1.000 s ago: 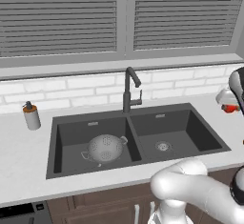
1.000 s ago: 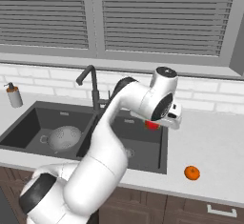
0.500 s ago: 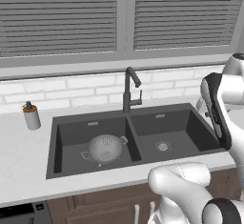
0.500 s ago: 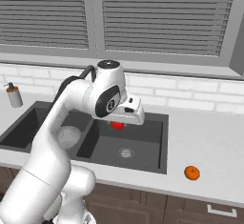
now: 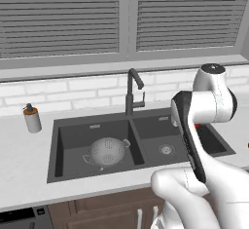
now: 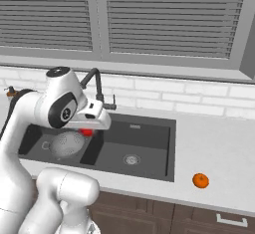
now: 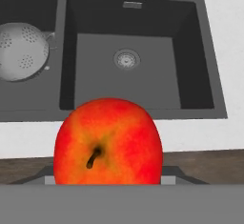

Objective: Put the colander in the sink, put the apple, orange in the colander, and turn on the sink faucet and pour water over the colander.

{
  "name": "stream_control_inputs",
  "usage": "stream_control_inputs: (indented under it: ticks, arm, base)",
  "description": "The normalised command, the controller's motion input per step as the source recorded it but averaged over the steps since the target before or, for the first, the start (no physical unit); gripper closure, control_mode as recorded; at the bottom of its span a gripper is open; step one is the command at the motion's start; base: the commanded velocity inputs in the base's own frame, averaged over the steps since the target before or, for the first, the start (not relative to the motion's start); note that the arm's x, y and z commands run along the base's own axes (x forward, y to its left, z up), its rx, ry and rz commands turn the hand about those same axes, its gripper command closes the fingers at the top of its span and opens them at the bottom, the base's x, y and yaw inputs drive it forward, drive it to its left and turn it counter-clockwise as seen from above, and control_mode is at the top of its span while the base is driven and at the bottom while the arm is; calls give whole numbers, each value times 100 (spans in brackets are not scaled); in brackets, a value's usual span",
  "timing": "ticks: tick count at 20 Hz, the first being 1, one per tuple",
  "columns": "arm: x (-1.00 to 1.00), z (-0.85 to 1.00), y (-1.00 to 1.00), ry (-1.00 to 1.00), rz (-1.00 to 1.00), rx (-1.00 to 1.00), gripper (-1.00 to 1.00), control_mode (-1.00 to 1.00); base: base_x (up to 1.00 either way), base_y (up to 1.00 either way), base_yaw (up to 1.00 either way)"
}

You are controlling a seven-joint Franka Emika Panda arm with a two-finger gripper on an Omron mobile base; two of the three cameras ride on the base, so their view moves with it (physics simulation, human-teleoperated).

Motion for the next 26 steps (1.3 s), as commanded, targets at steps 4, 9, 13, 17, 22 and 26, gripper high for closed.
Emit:
stream_control_inputs:
  ticks: [4,9,13,17,22,26]
  arm:
    - [-4,6,100,0,3,-2,100,-100]
    - [-9,5,100,0,2,-2,100,-100]
    - [-4,0,100,0,2,-1,100,-100]
    - [7,-2,100,0,0,0,100,-100]
    - [46,-52,92,5,0,-2,100,-100]
    - [66,-82,58,11,-4,-3,100,-100]
  base:
    - [0,0,0]
    - [0,0,0]
    - [0,0,0]
    - [0,0,0]
    - [0,0,0]
    - [0,0,0]
